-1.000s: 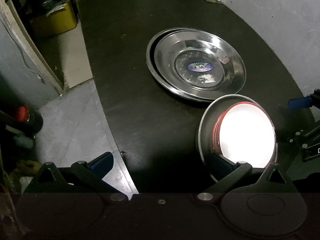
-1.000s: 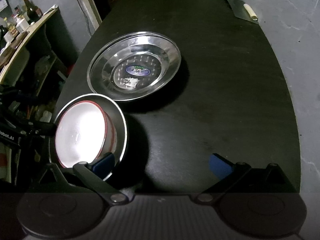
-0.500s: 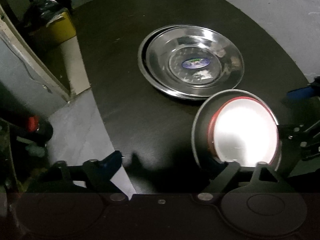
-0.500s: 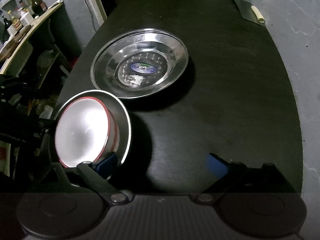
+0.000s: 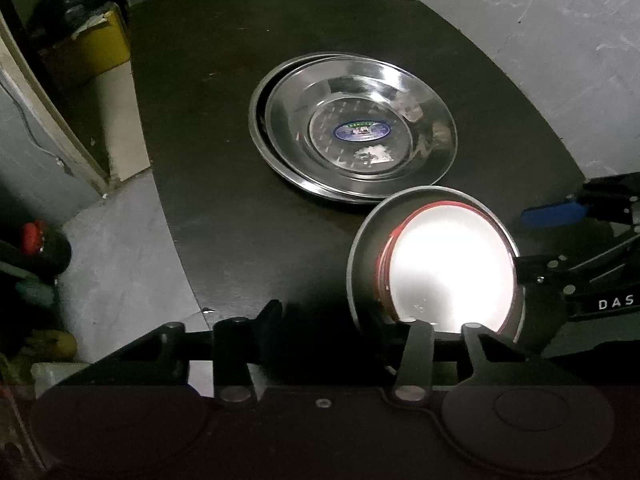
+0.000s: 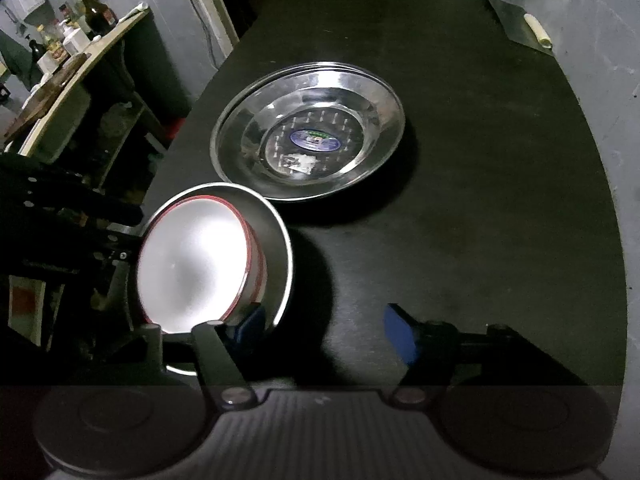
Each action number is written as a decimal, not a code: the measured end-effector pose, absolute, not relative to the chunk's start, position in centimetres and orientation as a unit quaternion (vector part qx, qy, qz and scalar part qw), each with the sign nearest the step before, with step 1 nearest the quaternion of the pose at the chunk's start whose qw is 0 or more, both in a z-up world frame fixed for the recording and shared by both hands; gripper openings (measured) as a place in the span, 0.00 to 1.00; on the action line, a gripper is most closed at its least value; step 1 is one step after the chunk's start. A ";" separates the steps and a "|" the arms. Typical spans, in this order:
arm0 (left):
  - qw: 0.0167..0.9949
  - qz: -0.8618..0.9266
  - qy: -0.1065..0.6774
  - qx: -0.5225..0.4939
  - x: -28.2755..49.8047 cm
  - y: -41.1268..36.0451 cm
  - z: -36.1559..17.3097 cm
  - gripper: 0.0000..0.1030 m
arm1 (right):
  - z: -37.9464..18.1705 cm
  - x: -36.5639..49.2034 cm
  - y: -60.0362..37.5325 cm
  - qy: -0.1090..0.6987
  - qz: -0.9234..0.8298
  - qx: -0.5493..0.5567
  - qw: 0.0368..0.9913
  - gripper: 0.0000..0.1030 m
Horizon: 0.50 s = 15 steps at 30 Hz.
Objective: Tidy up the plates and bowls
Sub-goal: 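Lift the steel bowl with nested white bowls toward the steel plate stack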
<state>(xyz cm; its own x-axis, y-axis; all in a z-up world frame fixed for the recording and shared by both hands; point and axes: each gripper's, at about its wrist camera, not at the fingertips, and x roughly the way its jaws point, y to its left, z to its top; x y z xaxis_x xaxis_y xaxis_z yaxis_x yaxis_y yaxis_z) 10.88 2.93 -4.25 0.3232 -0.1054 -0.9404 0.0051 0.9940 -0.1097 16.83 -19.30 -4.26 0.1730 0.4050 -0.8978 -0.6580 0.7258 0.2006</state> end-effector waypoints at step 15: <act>0.820 -0.050 0.566 -0.071 11.0 2.9 -4.1 0.13 | -3.9 16.4 -19.0 0.540 0.408 -0.088 0.731 0.18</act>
